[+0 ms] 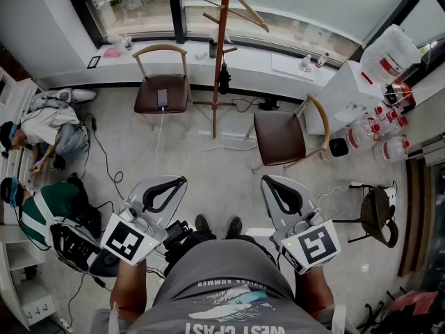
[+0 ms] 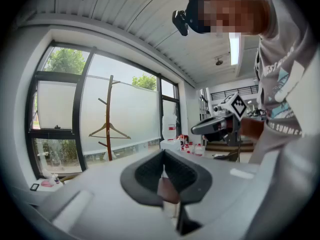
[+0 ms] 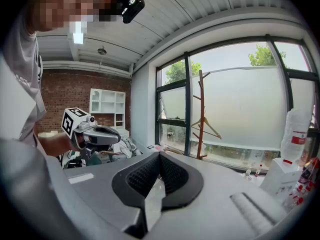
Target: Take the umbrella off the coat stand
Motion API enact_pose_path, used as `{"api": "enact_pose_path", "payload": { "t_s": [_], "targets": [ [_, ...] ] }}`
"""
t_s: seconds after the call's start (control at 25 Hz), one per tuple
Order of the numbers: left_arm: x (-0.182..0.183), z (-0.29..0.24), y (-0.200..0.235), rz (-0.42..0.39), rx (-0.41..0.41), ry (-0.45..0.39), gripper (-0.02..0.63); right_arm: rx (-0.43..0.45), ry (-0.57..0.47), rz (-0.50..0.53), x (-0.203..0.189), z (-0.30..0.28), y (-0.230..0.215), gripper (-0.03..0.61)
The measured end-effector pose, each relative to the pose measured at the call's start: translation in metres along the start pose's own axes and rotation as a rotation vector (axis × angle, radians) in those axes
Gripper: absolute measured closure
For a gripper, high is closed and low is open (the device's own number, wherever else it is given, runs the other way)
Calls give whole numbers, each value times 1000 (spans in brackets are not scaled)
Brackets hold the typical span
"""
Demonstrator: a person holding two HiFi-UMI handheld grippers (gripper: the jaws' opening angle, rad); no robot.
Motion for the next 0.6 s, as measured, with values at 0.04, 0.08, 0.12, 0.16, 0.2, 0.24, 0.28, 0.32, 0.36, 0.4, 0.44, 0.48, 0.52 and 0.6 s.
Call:
{"api": "enact_pose_path", "payload": {
  "t_s": [0.04,0.08,0.12,0.16,0.2,0.24,0.28,0.32,0.36,0.4,0.44,0.48,0.52,0.6],
  "targets": [
    [-1,0,6,0,-4,-3,611,-4,1,-2,0,-5,1,578],
    [-3,-1,11,-1,-8,-6,611,-9,2,-3,0,-11,1,578],
    [-4,-1,16,-1,-12,-8,611,-12,4,-5,0,-16,2,578],
    [-5,-1,21,-1,-16,-10,611,-16,6,-7,0,-21,3,578],
    [-6,-1,26,0,-20,-11,611,-19,7,-8,1,-25,4,578],
    [-7,-1,32,0,-24,-11,611,-23,8,-10,2,-29,5,578],
    [-8,0,37,-1,-27,-12,611,-28,7,-10,3,-34,7,578],
    [-8,0,42,-3,-32,-13,611,-33,7,-11,4,-38,9,578],
    [-9,0,47,-4,-36,-15,611,-36,7,-13,5,-42,11,578],
    [-9,1,51,-6,-42,-18,611,-38,7,-16,6,-46,13,578],
    [-10,1,55,-7,-48,-21,611,-38,5,-23,6,-49,15,578],
    [-11,1,58,-8,-54,-22,611,-36,0,-33,7,-52,16,578],
    [-12,1,61,-8,-58,-20,611,-33,-7,-47,7,-55,16,578],
    [-14,-2,67,-5,-64,-17,611,-35,-20,-76,7,-61,14,578]
  ]
}}
Point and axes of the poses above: the fingertips, and each gripper's own axes: z backward along the fingers, y to its left, x out of its top, the point moved 8 cm from there along z, backward along the fingers, and after that the axes turned 2 degrees about -z, right-handed, at the moved point
